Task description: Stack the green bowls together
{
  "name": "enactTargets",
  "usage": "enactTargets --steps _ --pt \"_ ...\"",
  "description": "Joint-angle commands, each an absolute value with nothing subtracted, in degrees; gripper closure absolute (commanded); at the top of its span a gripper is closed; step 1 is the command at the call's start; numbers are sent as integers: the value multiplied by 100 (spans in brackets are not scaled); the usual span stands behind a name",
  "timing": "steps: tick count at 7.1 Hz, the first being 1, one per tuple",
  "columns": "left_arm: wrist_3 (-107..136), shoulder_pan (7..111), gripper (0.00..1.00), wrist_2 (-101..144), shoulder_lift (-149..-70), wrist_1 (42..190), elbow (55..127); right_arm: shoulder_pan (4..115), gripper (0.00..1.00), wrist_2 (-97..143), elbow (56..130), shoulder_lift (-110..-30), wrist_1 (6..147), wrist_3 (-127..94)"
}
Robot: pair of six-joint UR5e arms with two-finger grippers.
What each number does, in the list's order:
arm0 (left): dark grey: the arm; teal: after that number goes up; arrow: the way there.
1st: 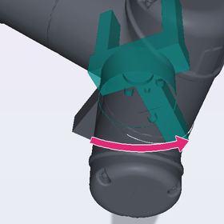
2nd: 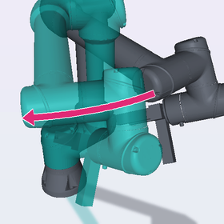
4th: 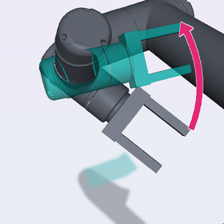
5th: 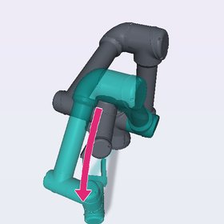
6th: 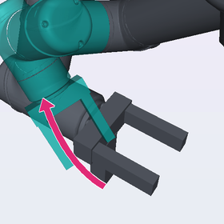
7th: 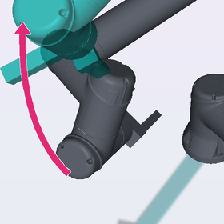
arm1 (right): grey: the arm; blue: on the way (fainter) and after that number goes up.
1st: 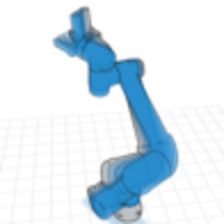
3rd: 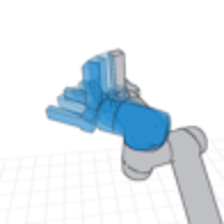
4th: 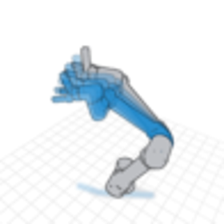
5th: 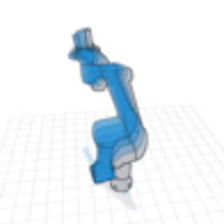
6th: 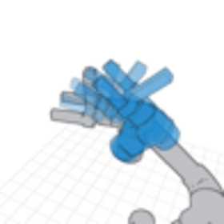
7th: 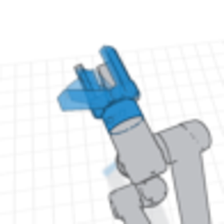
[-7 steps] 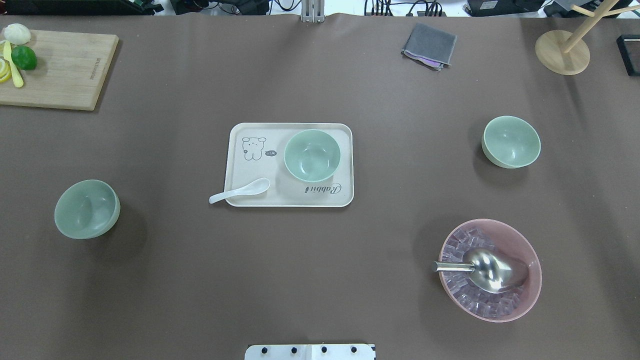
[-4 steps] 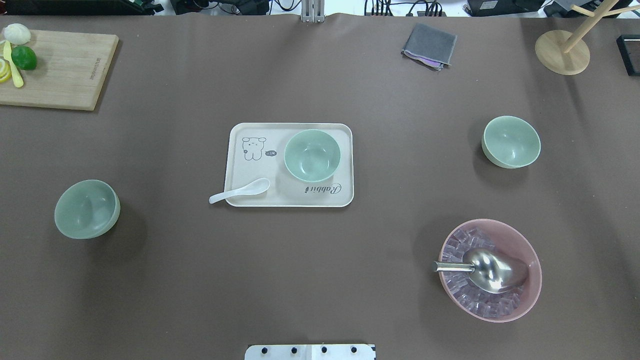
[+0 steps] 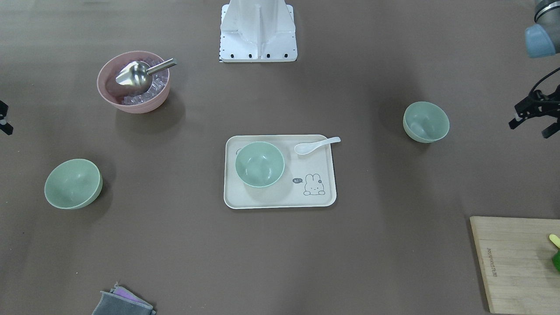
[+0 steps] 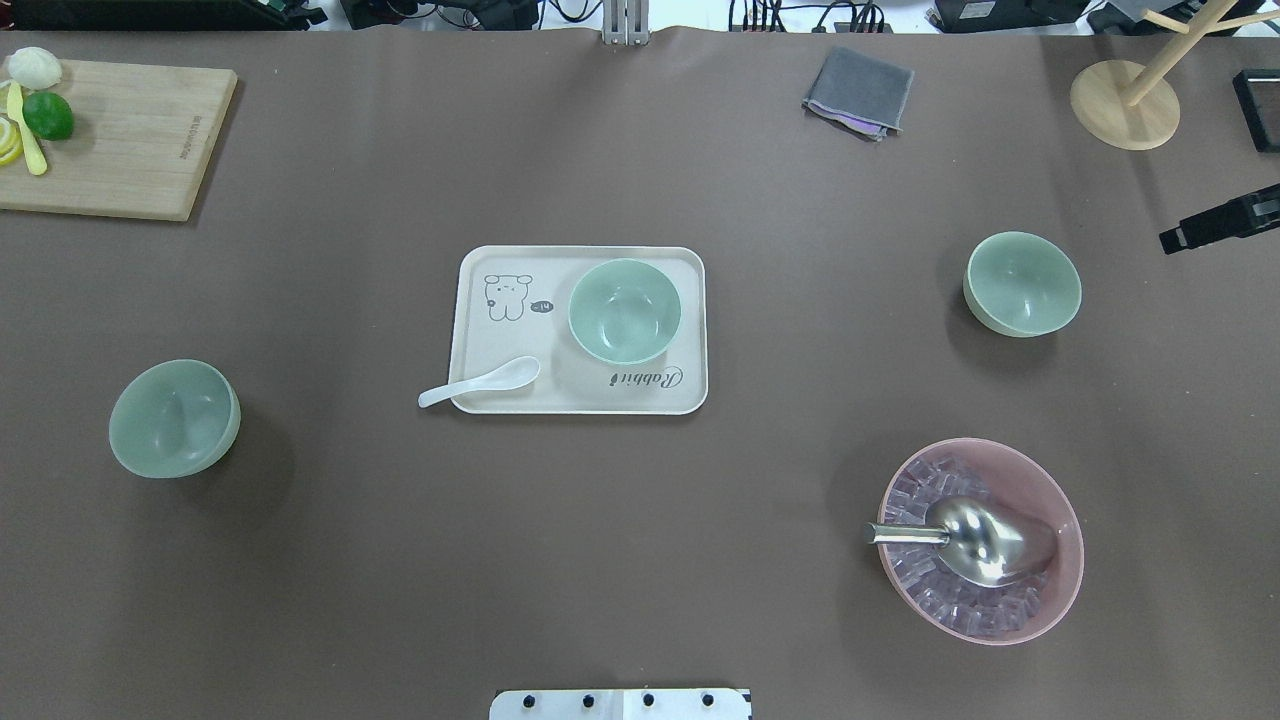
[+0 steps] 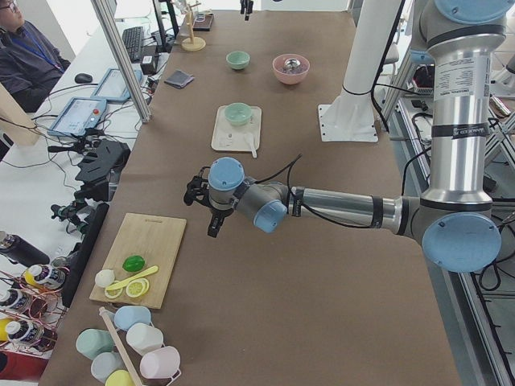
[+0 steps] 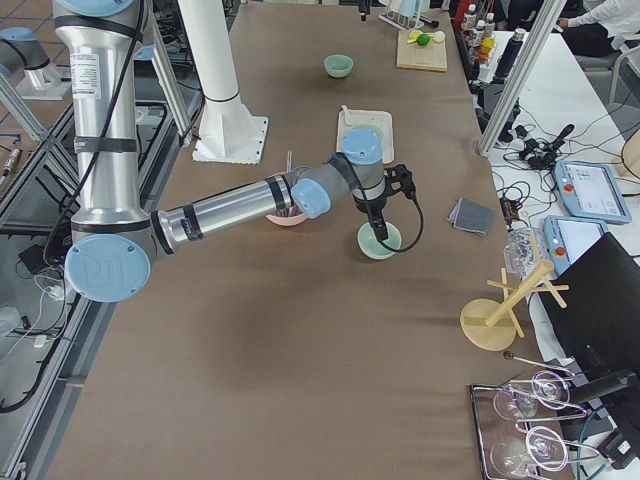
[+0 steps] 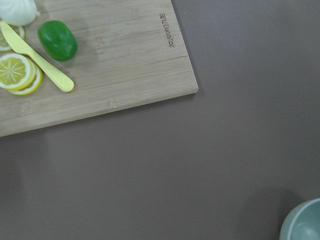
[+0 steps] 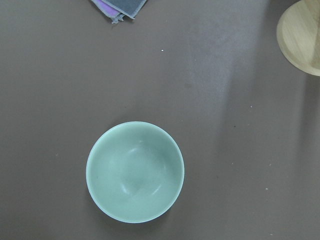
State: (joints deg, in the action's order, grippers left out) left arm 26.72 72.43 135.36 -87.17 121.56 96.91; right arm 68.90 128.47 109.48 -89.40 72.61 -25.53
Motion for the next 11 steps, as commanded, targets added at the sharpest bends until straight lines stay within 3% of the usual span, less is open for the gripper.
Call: enactTargets --steps 1,3,5,7,11 --pt "3661 6350 3 12784 -8701 12435 9703 6443 0 12324 10951 -8903 7251 -3181" --pt "3691 5733 4 12473 -8675 12454 9825 6434 0 12314 10951 -8912 7242 -3173" --pt "3691 5363 20 12402 -8587 12454 9931 6434 0 12313 10960 -8921 7242 -3173" --pt "3665 5274 42 12366 -8578 12445 9932 6434 0 12305 10960 -8938 7207 -3173" --pt "3612 5046 47 12375 -8394 12445 10072 6434 0 12243 10960 -8947 7216 -3173"
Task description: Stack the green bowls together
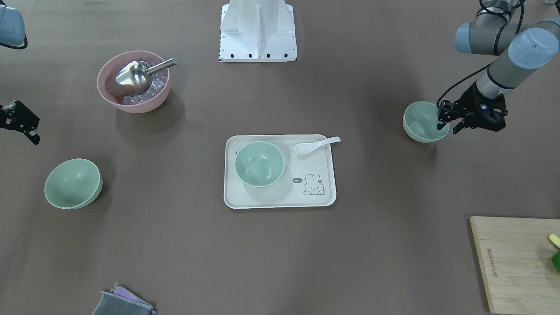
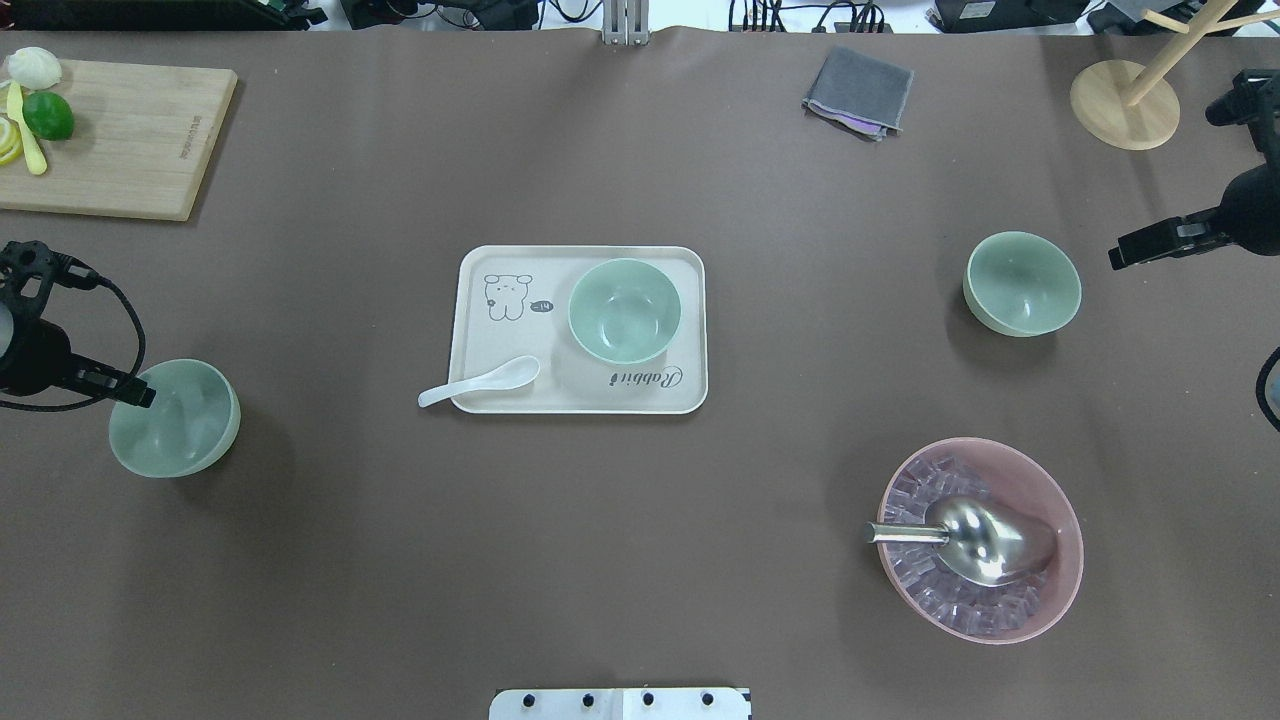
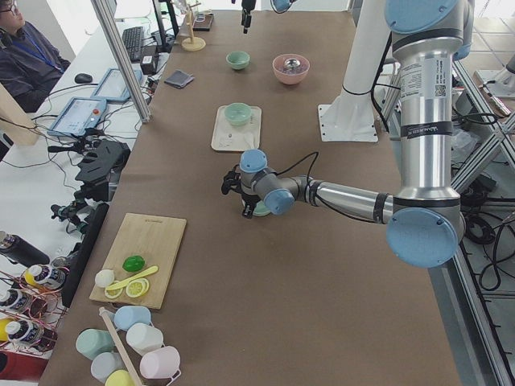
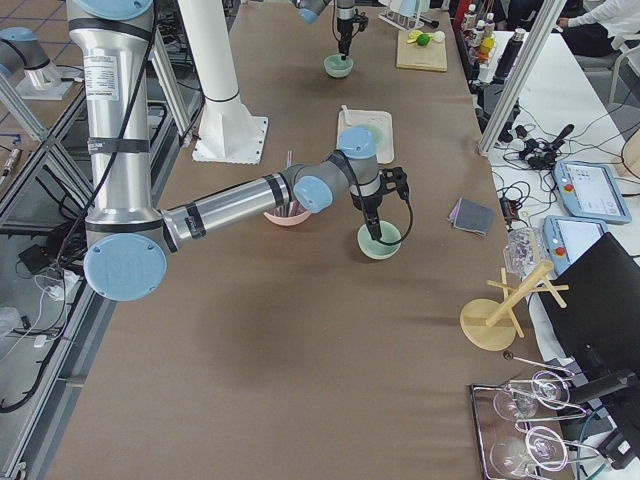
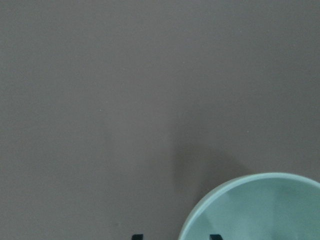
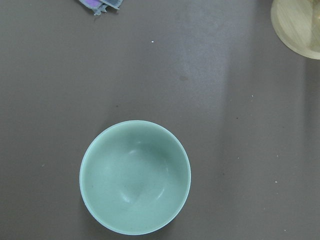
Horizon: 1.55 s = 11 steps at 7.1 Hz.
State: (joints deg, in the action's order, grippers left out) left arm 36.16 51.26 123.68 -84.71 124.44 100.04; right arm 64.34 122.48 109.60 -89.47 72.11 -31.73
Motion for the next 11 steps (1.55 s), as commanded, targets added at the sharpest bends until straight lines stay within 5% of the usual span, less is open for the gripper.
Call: enactTargets --steps 1,4,8,11 --pt "3612 5028 48 12375 -8333 12445 10168 6434 0 12243 10960 -8947 7216 -3173" --pt "3612 5001 63 12375 -8200 12445 10222 6425 0 12243 10960 -8947 7216 -3173" --pt "3612 4992 64 12366 -8218 12437 10178 6425 0 12234 10951 -8947 7216 -3173" --pt "3612 4992 100 12340 -8218 12437 10169 6425 0 12243 10951 -8947 7216 -3182"
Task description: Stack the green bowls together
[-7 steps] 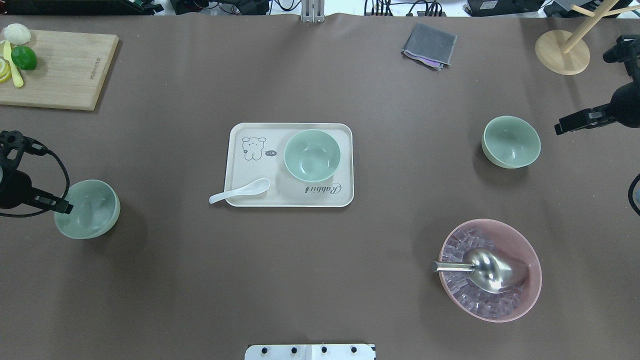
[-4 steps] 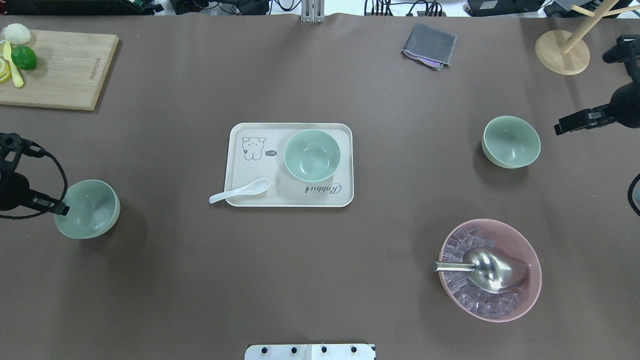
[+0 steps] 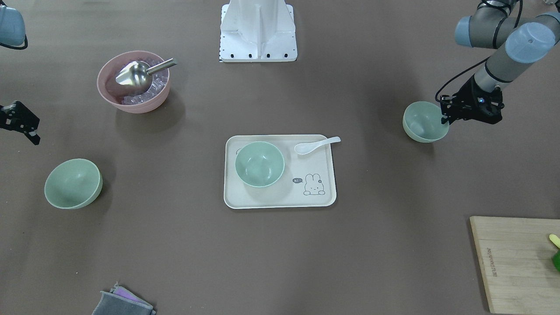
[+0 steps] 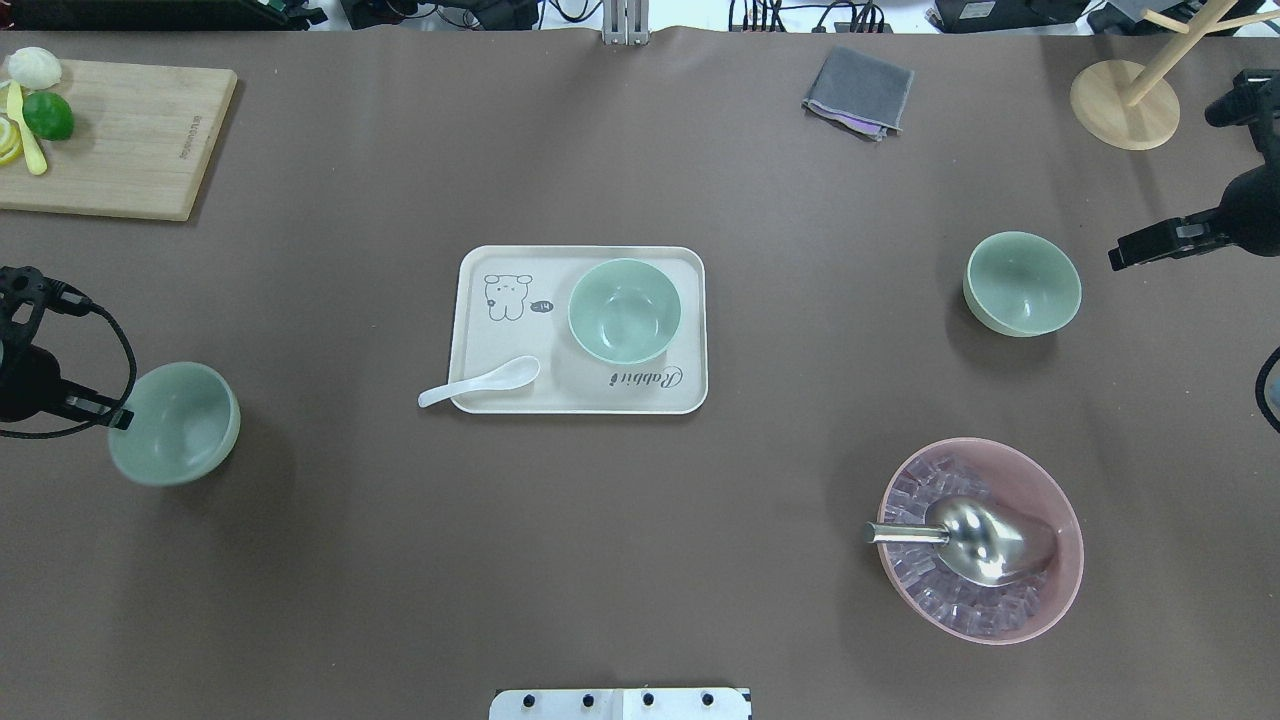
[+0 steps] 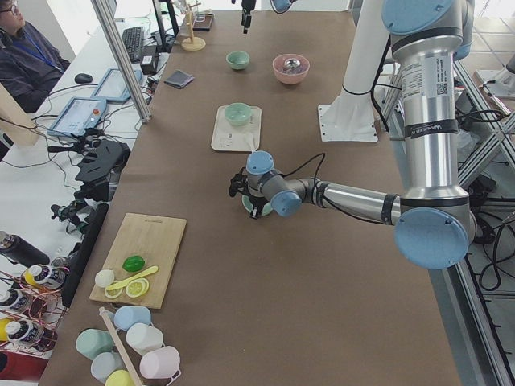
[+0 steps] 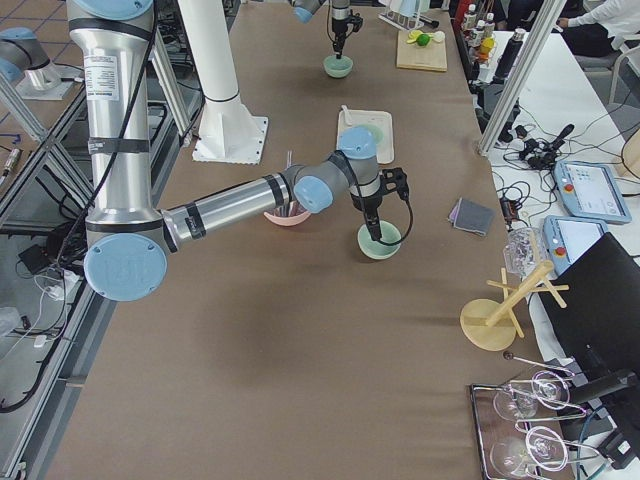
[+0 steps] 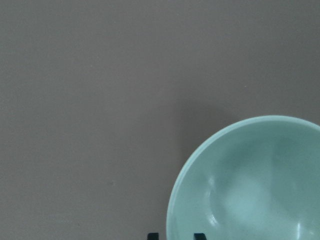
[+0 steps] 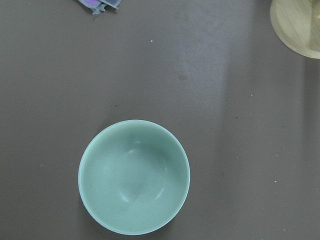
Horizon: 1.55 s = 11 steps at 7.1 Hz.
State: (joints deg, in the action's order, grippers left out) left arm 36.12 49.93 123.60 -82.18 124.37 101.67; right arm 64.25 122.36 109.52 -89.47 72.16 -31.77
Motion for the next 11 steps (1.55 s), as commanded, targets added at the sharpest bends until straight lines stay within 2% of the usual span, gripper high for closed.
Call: enactTargets --steps 1,3,5,6,7,8,10,11 --pt "3621 5001 100 12340 -8244 12419 10186 6425 0 12243 10960 -8947 7216 -3182" --pt "3621 5089 100 12419 -8410 11739 10561 6425 0 12243 10951 -8956 7207 -3173" --pt "3691 5159 100 12401 -9765 9363 11283 6425 0 12252 10942 -8965 7207 -3120" --pt "3726 5142 100 12393 -10661 8334 11259 6425 0 12261 10942 -8965 7207 -3103" --pt "4109 5098 100 12410 -11427 7679 11128 6425 0 12269 10942 -8965 7216 -3076" --pt "4679 4958 100 12428 -11887 7656 10857 6416 0 12270 10951 -8965 7207 -3076" --pt "5786 4502 100 12410 -12897 7821 10111 6416 0 12261 10942 -8956 7207 -3076" --pt "6227 4317 100 12384 -13111 8249 9742 6416 0 12261 10942 -8956 7207 -3076"
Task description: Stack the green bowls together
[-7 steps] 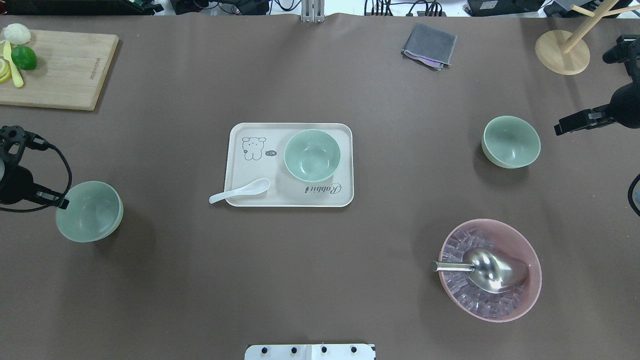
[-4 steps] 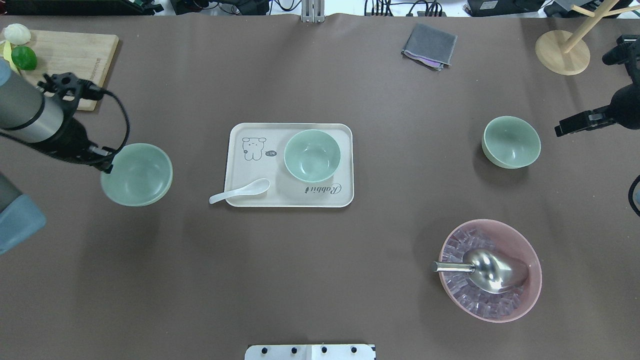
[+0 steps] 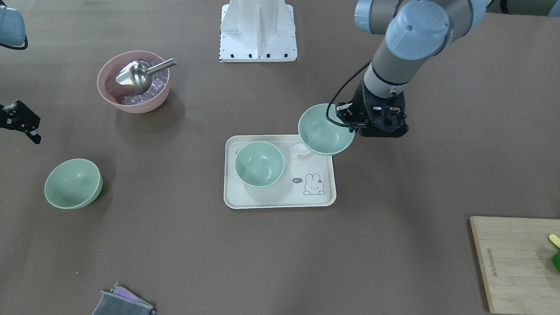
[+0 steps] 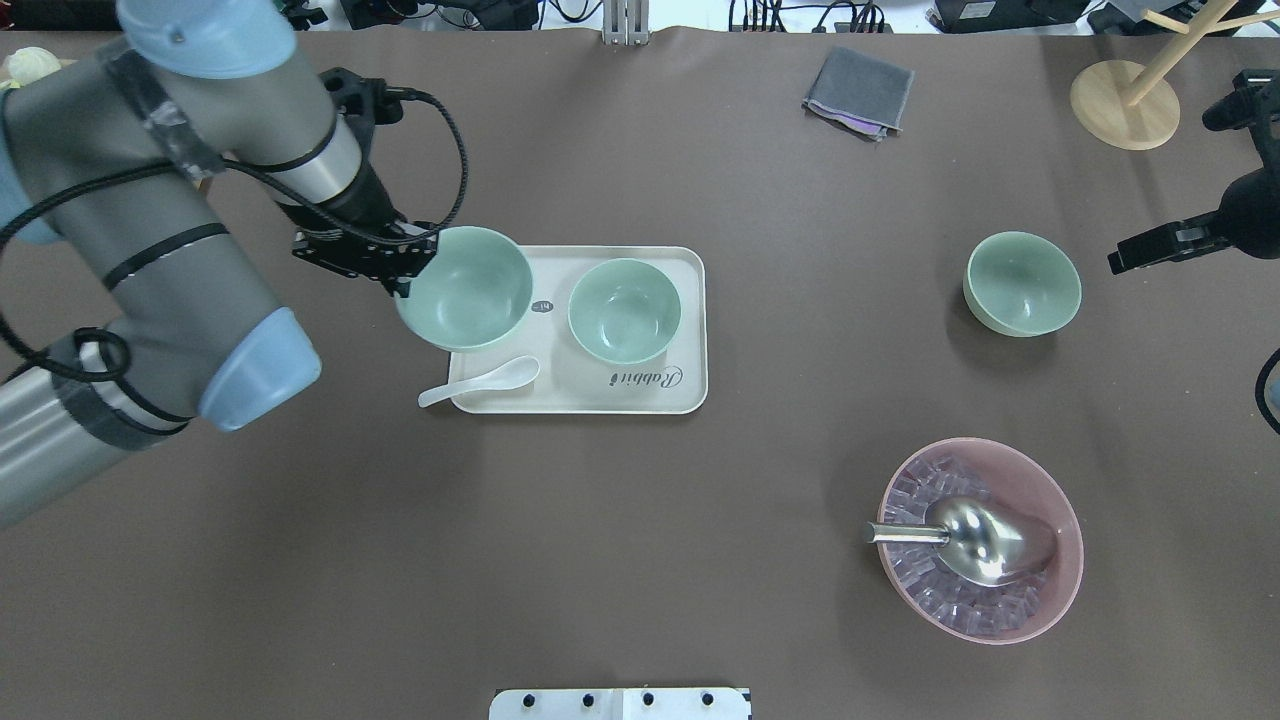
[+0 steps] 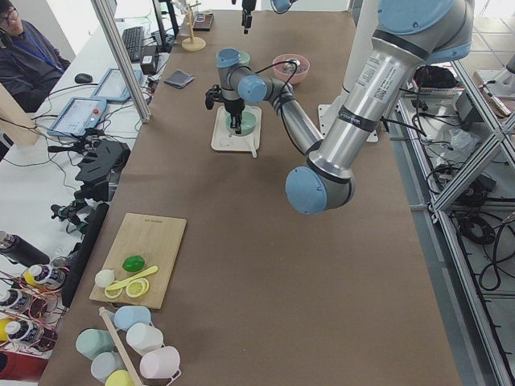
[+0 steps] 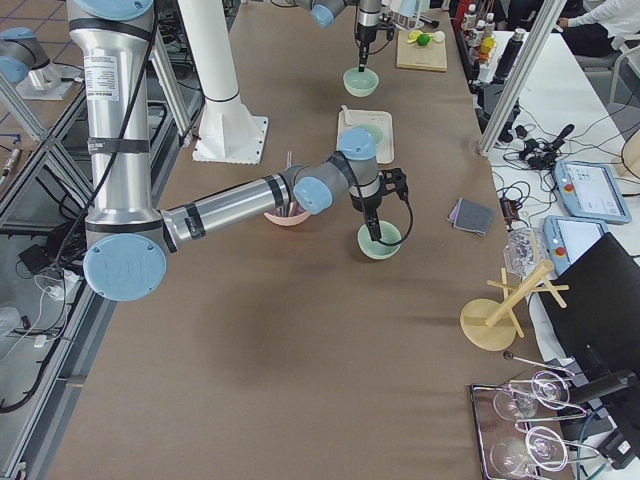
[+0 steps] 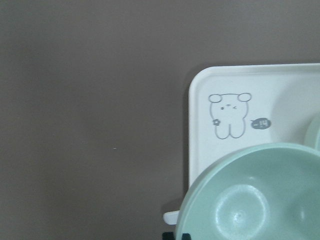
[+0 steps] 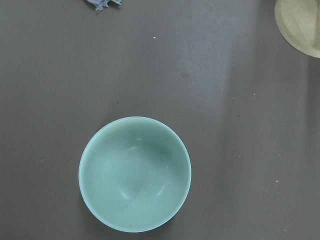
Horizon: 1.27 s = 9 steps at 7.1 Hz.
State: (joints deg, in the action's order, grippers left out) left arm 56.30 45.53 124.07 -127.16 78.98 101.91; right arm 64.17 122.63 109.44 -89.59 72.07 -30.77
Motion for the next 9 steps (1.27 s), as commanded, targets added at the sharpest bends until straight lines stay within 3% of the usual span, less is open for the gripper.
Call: enactTargets --steps 1,5,9 --pt "6614 4176 100 12366 -13183 8575 9503 6416 0 12261 10942 -8956 7207 -3076" --pt "7030 3859 100 12067 -13772 8831 8738 6416 0 12261 10951 -8956 7207 -3085" --pt "7304 3788 100 11874 -13992 8991 8412 6416 0 12261 10951 -8956 7207 -3085"
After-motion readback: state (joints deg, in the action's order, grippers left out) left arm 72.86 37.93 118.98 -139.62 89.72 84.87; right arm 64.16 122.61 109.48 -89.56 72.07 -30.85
